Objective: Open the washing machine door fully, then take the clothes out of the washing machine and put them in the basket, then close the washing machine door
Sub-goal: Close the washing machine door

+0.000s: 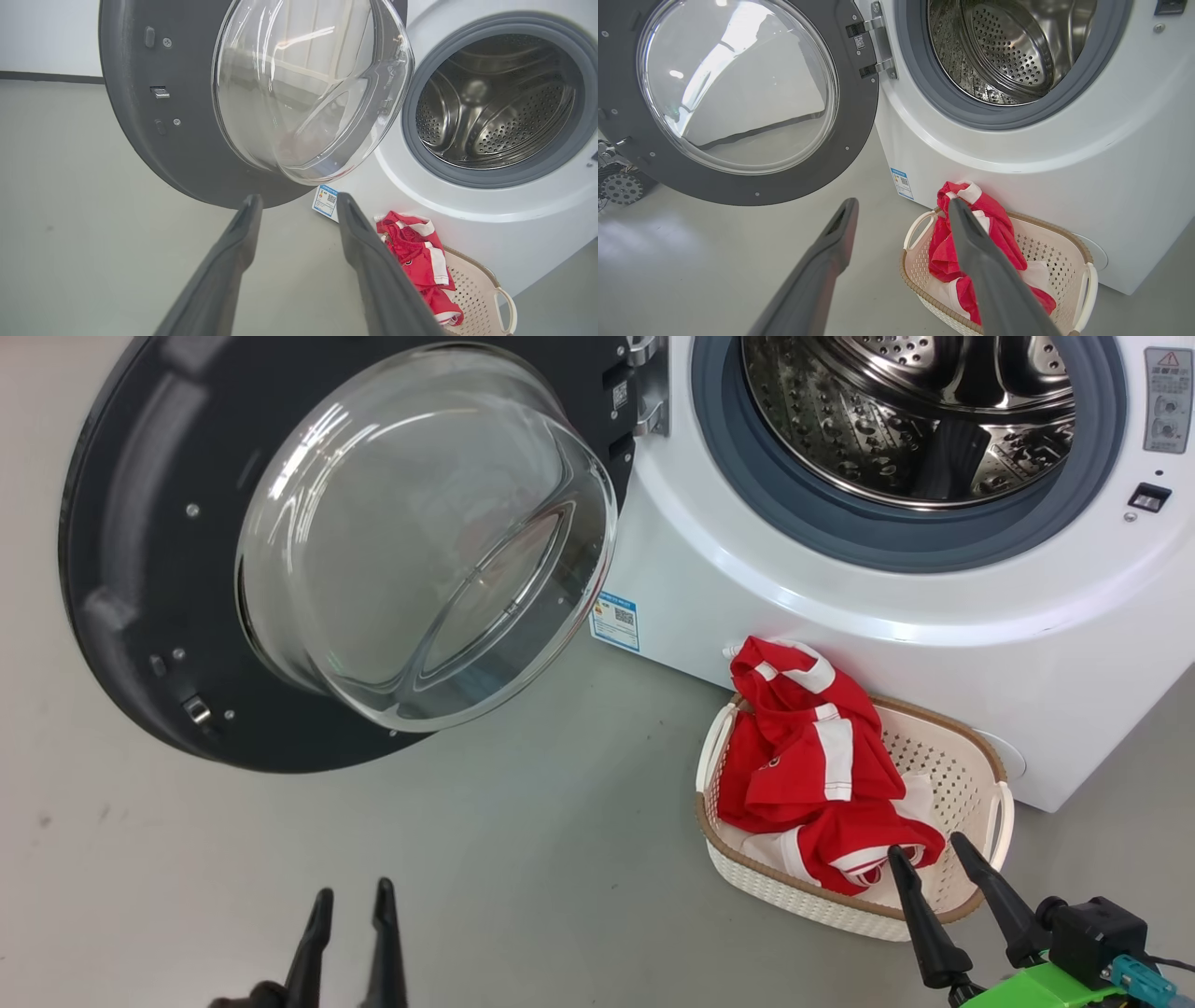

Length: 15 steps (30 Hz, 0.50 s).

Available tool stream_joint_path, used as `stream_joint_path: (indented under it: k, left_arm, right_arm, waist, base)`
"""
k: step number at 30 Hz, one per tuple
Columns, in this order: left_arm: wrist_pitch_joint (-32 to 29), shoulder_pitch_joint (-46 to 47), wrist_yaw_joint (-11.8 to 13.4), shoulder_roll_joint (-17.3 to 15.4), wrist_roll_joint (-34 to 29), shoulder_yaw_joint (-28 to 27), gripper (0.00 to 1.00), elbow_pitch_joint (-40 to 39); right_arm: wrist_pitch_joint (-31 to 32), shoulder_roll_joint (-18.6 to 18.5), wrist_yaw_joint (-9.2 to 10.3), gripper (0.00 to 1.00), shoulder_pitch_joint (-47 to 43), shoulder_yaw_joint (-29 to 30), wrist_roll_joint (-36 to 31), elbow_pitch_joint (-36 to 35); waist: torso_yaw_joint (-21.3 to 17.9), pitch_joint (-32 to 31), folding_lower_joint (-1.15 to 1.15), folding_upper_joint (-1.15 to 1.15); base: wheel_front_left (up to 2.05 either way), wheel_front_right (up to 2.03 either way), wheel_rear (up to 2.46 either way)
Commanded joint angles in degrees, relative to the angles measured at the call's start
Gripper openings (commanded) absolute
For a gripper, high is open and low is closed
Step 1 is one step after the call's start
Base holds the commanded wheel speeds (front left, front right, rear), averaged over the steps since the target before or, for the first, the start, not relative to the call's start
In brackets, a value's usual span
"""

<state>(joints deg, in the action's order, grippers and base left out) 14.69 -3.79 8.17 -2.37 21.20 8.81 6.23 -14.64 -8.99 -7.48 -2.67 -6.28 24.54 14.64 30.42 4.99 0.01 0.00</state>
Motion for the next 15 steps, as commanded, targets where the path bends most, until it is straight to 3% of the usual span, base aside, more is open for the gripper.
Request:
stream_joint_path:
  k: [1, 2, 3, 10, 15]
  left_arm:
    - [0.3, 1.5, -0.8, -0.5, 0.6, -2.4, 0.28, -2.4]
    - [0.3, 1.9, -1.4, -0.5, 0.6, -2.9, 0.1, -3.4]
    - [0.3, 2.3, -2.0, -0.5, 0.5, -3.5, 0.0, -4.3]
    - [0.3, 8.5, -6.2, -0.5, -3.2, -11.1, 0.0, -10.9]
    - [0.3, 17.3, -11.2, -0.7, -6.6, -19.3, 0.0, -13.5]
  right_arm:
    - [-0.4, -0.6, -0.01, 1.0, 1.1, -1.0, -0.1, -1.4]
    - [-0.4, -0.4, -0.01, 1.0, 0.9, -0.8, -0.1, -1.5]
    - [-0.4, -0.3, -0.01, 1.0, 0.7, -0.6, -0.2, -1.6]
    - [-0.4, 0.6, -0.01, 1.0, -0.7, 0.8, -0.8, -2.4]
    - [-0.4, 1.3, -0.01, 1.0, -2.0, 1.7, -1.1, -2.7]
  waist:
    - [-0.1, -0.2, -0.01, 0.0]
    - [-0.2, -0.3, -0.01, 0.0]
    - [-0.3, -0.4, -0.01, 0.0]
    - [-0.8, -1.2, -0.01, 0.0]
    - [-1.2, -1.8, -0.01, 0.0]
  base:
    - [0.0, 0.0, 0.0]
    - [0.0, 0.0, 0.0]
    - [0.0, 0.0, 0.0]
    - [0.0, 0.0, 0.0]
    - [0.0, 0.0, 0.0]
